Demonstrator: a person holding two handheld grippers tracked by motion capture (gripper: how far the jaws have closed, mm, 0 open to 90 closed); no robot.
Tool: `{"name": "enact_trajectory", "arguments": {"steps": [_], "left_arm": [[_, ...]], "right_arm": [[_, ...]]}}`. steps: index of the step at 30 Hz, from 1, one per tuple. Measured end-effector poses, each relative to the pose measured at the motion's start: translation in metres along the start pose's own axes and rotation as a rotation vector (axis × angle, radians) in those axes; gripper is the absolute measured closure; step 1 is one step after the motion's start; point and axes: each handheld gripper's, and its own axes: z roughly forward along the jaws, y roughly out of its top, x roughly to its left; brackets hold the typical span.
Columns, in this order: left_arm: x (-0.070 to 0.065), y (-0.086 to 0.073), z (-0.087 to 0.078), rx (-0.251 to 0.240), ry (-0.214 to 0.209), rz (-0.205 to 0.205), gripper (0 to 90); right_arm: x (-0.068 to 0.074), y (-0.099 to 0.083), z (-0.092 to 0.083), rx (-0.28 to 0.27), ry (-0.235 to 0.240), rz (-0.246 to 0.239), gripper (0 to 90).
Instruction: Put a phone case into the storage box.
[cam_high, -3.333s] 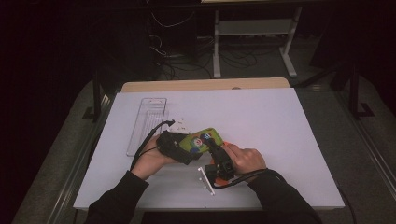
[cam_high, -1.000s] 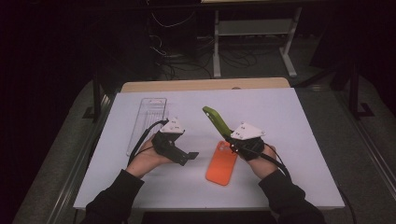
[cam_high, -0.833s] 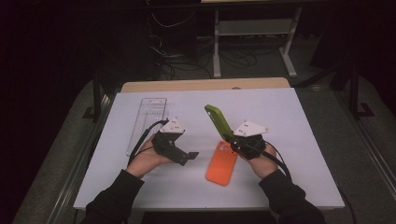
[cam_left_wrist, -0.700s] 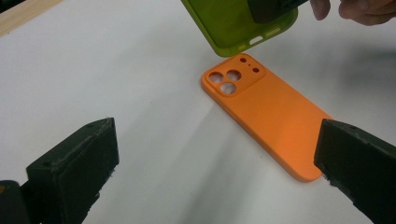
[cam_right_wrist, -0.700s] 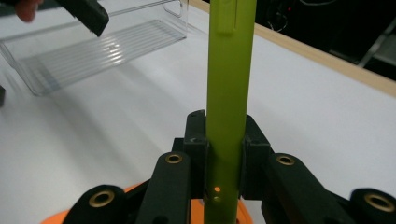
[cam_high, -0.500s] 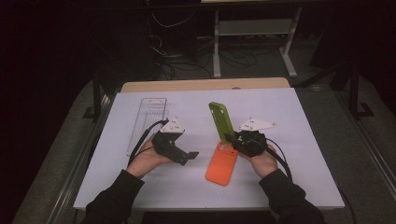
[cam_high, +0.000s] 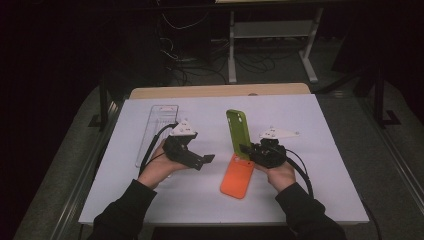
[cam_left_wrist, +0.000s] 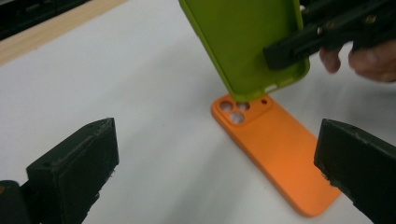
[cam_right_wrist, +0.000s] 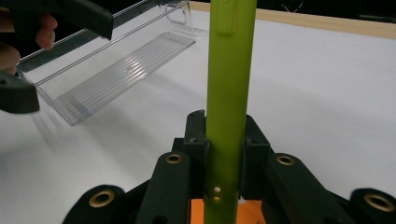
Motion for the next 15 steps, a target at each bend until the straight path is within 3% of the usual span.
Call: {"name": "enact_trajectory", "arguments": {"steps": [2,10,15], "left_arm": [[0.002,0.004,0.001,-0.028,-0.002,-0.017,0.0],[0.008,0.02,0.008,-0.053,-0.003,-0.032,0.0],[0.008,0.02,0.013,-0.07,-0.016,-0.046,0.0]], "right_arm": [[0.0,0.0,0.0,-0.006,-0.003,-0.002,75.6],[-0.004,0.002,-0.001,-0.014,-0.015,-0.005,75.6],[-0.003,0.001,-0.001,-0.013,-0.016,-0.02,75.6]]}}
